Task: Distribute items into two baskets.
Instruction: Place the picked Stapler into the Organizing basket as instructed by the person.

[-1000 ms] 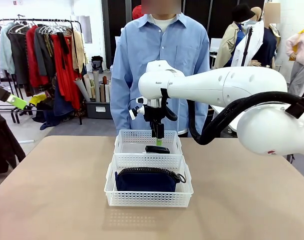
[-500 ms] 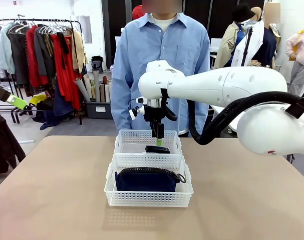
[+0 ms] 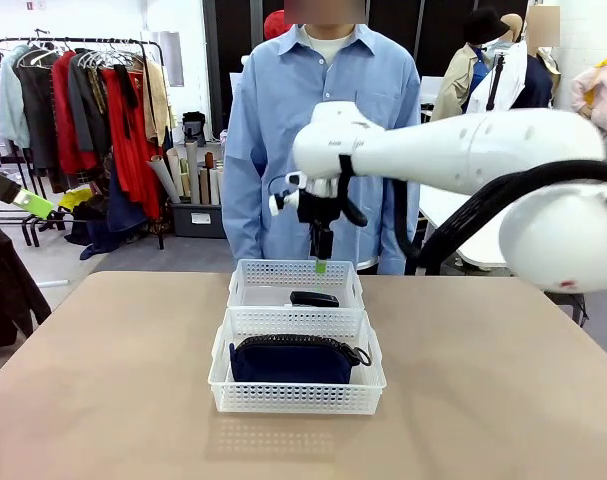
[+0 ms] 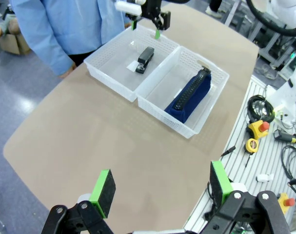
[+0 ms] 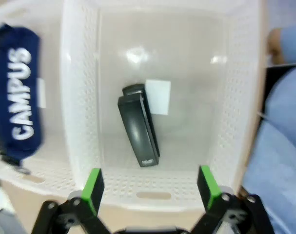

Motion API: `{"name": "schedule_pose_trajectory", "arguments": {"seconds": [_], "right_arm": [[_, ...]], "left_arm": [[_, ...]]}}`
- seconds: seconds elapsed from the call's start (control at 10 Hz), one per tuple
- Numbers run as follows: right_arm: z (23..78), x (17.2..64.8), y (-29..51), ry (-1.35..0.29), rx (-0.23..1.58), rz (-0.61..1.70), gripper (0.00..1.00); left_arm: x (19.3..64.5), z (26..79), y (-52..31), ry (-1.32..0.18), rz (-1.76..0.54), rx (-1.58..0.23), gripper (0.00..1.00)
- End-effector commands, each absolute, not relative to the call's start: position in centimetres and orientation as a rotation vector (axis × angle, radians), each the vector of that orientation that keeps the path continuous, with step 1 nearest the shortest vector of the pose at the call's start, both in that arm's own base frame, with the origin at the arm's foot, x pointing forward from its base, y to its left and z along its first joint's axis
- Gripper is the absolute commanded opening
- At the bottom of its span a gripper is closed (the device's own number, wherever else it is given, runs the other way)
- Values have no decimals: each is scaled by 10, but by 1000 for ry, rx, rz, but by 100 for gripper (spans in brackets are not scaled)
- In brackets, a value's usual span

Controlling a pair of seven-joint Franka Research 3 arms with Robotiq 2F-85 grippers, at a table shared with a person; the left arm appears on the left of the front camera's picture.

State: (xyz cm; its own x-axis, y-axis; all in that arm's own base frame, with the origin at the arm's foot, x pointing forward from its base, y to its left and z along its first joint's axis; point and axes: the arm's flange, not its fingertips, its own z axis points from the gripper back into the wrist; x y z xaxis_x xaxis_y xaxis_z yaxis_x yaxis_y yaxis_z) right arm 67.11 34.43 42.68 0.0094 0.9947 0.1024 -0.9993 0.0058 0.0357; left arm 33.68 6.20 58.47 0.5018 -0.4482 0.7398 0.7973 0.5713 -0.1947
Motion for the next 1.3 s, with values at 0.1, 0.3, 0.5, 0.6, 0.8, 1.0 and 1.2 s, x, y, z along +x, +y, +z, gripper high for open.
{"name": "schedule_pose_trajectory", "arguments": {"seconds": [0.1,0.3,0.5,0.6,0.8,1.0,1.2], "right_arm": [[457,577,266,-187,139,1434,100],[480,553,212,-184,190,1384,100],[503,524,153,-250,266,1248,100],[521,508,122,-282,334,1144,100],[545,491,79,-289,424,1020,100],[568,478,42,-330,559,983,100],[573,456,4,-377,636,931,100]], "left_arm": [[337,584,62,-706,-807,-577,100],[337,584,62,-706,-807,-577,100],[337,584,62,-706,-807,-577,100],[337,584,62,-706,-807,-577,100],[337,584,62,-706,-807,-577,100],[337,584,62,-706,-807,-577,100],[337,584,62,-706,-807,-577,100]]}}
